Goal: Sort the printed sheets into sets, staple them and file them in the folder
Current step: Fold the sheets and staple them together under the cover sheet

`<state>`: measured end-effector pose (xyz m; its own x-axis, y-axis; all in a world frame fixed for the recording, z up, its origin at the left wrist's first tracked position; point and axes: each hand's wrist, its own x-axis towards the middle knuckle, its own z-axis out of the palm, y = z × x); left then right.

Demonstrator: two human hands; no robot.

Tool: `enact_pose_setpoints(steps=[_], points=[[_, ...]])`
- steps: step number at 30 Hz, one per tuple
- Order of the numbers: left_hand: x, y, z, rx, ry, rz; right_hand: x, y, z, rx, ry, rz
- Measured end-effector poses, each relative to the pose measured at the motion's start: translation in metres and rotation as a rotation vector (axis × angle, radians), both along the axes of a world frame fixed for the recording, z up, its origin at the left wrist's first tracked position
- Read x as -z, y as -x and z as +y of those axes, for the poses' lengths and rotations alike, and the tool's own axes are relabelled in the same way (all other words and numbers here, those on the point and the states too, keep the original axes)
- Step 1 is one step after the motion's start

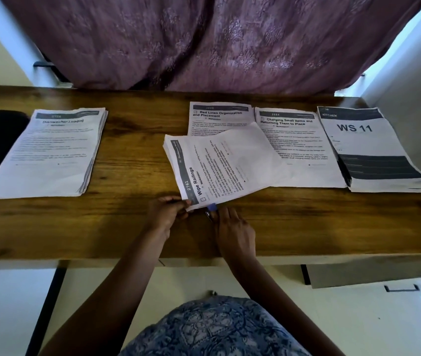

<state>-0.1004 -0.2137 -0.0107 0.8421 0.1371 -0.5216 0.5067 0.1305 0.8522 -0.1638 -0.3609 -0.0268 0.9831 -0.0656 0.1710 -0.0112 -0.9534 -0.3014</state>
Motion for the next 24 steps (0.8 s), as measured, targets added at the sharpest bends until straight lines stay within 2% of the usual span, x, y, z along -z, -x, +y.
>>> enact_pose_setpoints(steps=[8,14,19,21,24], points=[[0.008,0.009,-0.008,0.037,-0.125,-0.081,0.004,-0.01,0.005,0.043,-0.014,-0.068],[0.005,0.015,-0.009,0.033,-0.119,-0.088,-0.012,-0.01,0.004,0.033,-0.048,0.072],[0.008,0.013,-0.009,0.041,-0.1,-0.043,-0.034,-0.029,0.01,0.029,-0.079,-0.179],[0.011,0.011,-0.009,0.053,-0.102,-0.036,-0.036,-0.049,0.018,-0.034,-0.084,-0.136],[0.013,0.012,-0.008,0.066,-0.096,-0.025,-0.026,-0.081,0.026,-0.115,-0.051,0.068]])
